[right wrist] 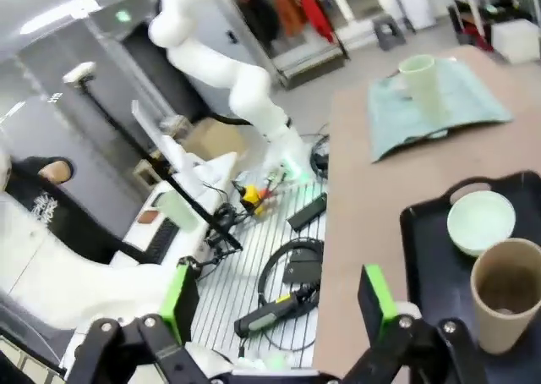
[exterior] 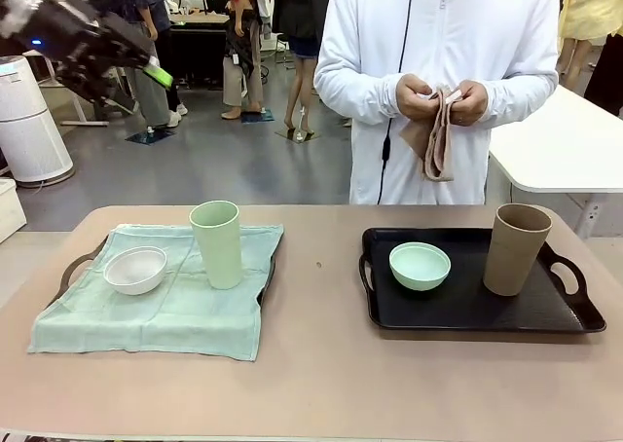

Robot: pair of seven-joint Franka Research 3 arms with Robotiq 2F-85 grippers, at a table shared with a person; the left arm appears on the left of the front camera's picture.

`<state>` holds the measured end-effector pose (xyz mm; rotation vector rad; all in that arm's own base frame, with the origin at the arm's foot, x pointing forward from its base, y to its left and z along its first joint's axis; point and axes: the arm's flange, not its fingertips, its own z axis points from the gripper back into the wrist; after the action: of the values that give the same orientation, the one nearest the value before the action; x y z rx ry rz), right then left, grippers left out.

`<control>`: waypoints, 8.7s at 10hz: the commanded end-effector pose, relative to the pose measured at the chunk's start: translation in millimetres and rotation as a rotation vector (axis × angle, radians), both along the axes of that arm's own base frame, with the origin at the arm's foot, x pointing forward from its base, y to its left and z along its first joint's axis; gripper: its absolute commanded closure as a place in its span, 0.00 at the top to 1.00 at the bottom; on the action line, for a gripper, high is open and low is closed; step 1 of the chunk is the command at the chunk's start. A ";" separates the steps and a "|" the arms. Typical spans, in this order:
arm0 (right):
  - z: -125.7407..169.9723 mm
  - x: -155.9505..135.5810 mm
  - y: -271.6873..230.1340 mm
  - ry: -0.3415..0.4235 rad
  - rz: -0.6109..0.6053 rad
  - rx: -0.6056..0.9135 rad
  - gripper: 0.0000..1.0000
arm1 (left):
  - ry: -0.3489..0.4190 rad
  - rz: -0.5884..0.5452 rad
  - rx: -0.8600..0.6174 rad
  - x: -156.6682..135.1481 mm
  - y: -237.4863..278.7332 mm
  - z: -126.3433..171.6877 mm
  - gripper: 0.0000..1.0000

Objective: Set up a tray with a mat and arrange the tableware.
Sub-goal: Pick up the Picnic Bowl and Reusable plastic cup from the Handle tray in front of the human's position and hold them in the air, then place the Picnic Bowl and Reusable plastic cup back onto the Handle tray in front of the human's position.

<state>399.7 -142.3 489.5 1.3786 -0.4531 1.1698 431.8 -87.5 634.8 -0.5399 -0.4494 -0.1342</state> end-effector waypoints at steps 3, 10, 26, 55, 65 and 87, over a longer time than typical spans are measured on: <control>-24.3 14.2 17.9 0.023 0.045 0.013 1.00 | 0.050 0.008 0.070 -1.5 -34.9 -6.6 0.93; -58.3 56.2 12.1 -0.364 -0.419 -0.167 1.00 | 0.150 0.032 0.065 26.1 -141.5 -35.1 0.93; -107.6 82.4 -19.1 -0.451 -0.250 -0.216 1.00 | 0.204 -0.033 0.322 34.2 -277.2 -101.2 0.93; -203.8 103.8 71.9 -0.350 -0.092 -0.213 1.00 | 0.298 -0.027 0.412 74.3 -423.7 -271.3 0.93; -212.6 114.9 76.4 -0.364 -0.060 -0.188 0.26 | 0.286 -0.032 0.382 79.2 -429.0 -285.1 0.04; -4.2 30.9 46.1 -0.667 -0.095 -0.139 0.65 | 0.150 -0.063 0.295 19.4 -429.3 -99.1 0.00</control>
<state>428.9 -97.8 481.4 0.8088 -0.8597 1.5410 453.0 -519.0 531.9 -0.2617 -0.2641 -0.2182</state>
